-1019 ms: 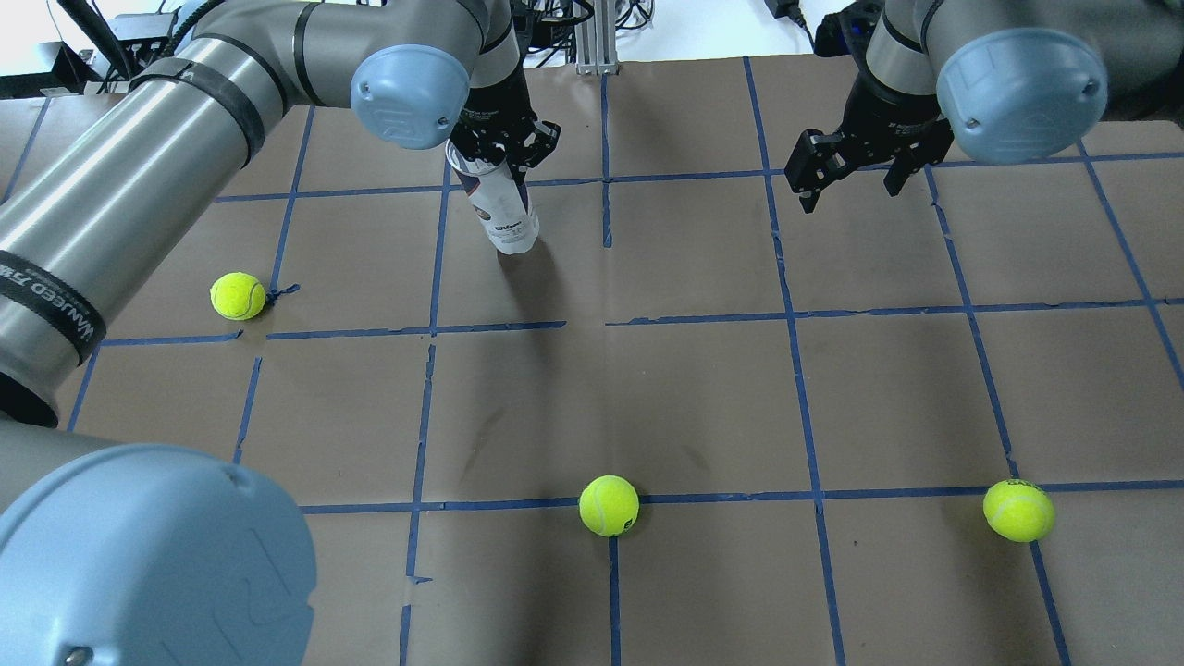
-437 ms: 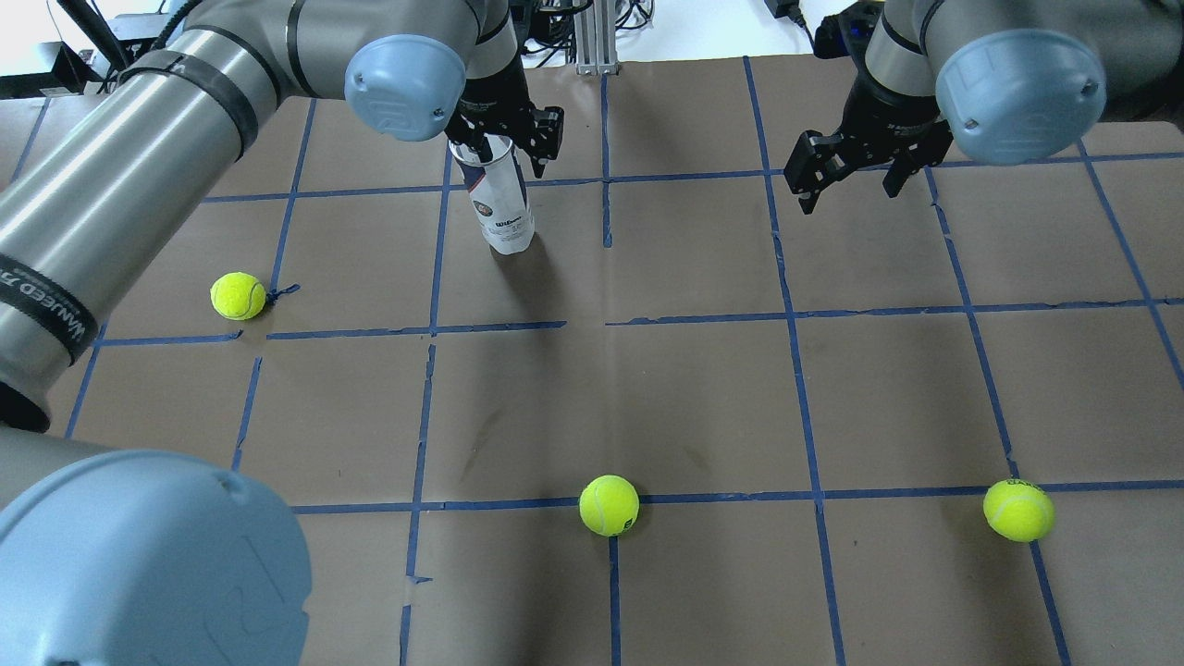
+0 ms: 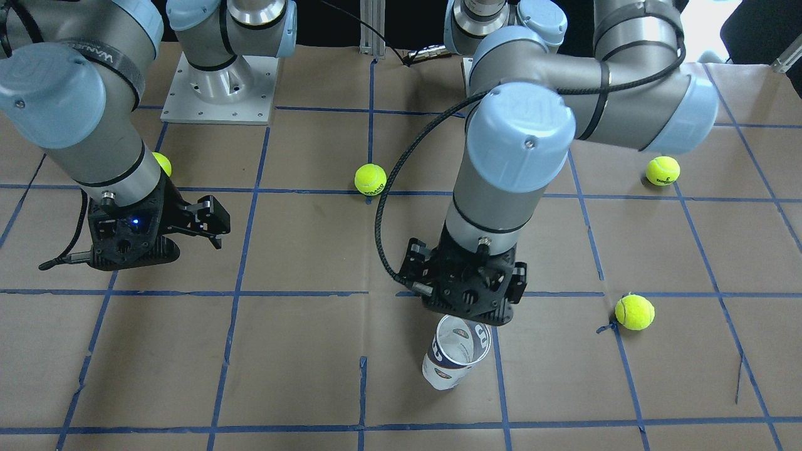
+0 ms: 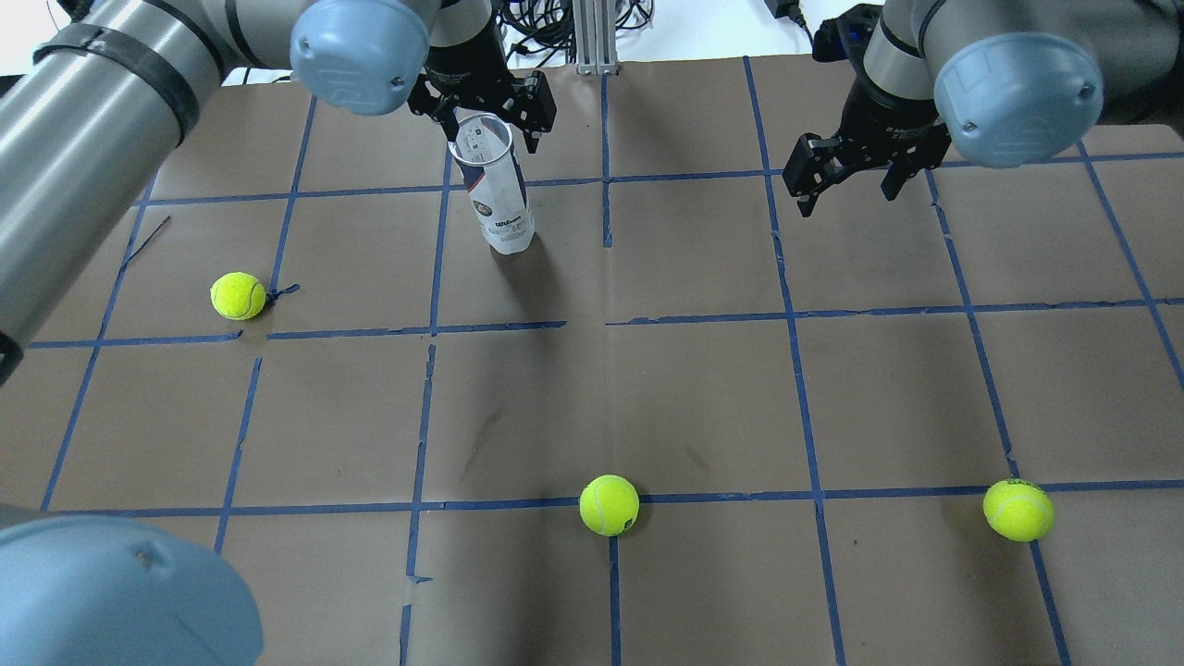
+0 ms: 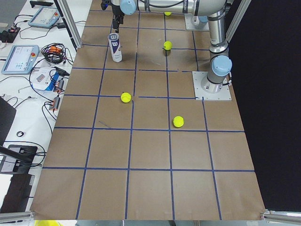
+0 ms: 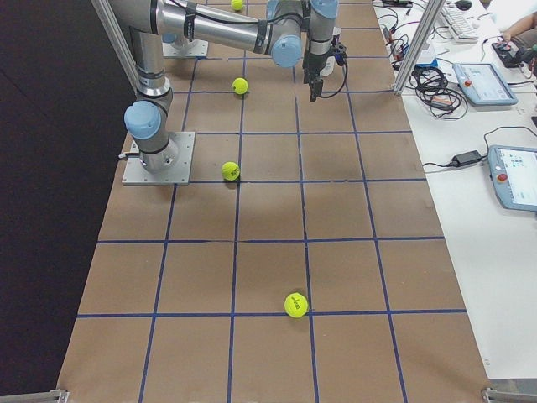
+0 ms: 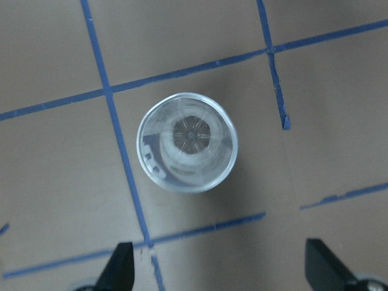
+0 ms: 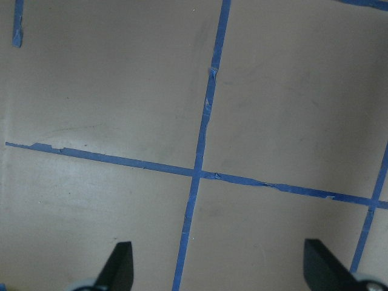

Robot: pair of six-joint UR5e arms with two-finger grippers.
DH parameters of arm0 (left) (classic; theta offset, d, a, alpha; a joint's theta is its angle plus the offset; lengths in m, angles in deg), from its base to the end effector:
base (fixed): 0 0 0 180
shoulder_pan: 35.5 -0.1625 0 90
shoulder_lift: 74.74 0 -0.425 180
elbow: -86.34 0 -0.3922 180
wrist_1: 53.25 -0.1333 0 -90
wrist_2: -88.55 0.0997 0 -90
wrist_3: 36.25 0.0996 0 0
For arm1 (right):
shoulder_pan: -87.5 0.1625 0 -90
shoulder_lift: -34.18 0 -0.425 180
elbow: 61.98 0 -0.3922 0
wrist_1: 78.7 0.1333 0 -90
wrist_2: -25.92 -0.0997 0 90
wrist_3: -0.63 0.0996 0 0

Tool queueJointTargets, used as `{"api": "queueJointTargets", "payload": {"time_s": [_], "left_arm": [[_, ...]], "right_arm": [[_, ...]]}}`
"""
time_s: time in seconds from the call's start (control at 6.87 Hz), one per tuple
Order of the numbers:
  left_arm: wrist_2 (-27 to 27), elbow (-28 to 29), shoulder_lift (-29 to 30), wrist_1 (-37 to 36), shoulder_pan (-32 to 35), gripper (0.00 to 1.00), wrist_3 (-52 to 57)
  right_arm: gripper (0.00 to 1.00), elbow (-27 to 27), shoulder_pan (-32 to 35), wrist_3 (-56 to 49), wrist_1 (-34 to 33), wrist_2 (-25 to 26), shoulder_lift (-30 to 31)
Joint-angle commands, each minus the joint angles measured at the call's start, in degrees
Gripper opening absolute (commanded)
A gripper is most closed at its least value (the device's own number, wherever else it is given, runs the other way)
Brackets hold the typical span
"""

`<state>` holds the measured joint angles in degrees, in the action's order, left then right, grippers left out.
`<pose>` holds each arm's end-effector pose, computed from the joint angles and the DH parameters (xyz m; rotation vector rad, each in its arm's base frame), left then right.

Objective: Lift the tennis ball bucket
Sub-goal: 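Open the left gripper and raise it away from the can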

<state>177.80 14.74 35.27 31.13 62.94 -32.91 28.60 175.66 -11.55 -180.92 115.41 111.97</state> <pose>-0.2277 -0.6172 0.4584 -0.3212 -3.1070 0.1083 0.1158 -0.5751 0.3905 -0.2821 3.1188 0.0138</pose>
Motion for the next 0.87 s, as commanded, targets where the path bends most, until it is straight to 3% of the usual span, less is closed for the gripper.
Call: {"api": "queueJointTargets", "payload": {"time_s": [0.0, 0.15, 0.73], "left_arm": [[0.48, -1.25, -9.25, 10.42, -2.37, 1.00, -0.08], [0.74, -3.00, -10.42, 10.81, -2.29, 1.00, -0.95], [0.48, -10.74, -16.05, 8.18, -6.14, 1.00, -4.10]], "right_arm": [[1.00, -0.58, 0.51, 1.19, -0.08, -0.46, 0.08], [1.00, -0.67, 0.60, 7.99, 0.09, -0.64, 0.08], [1.00, -0.85, 0.34, 9.02, -0.43, -0.38, -0.36]]}}
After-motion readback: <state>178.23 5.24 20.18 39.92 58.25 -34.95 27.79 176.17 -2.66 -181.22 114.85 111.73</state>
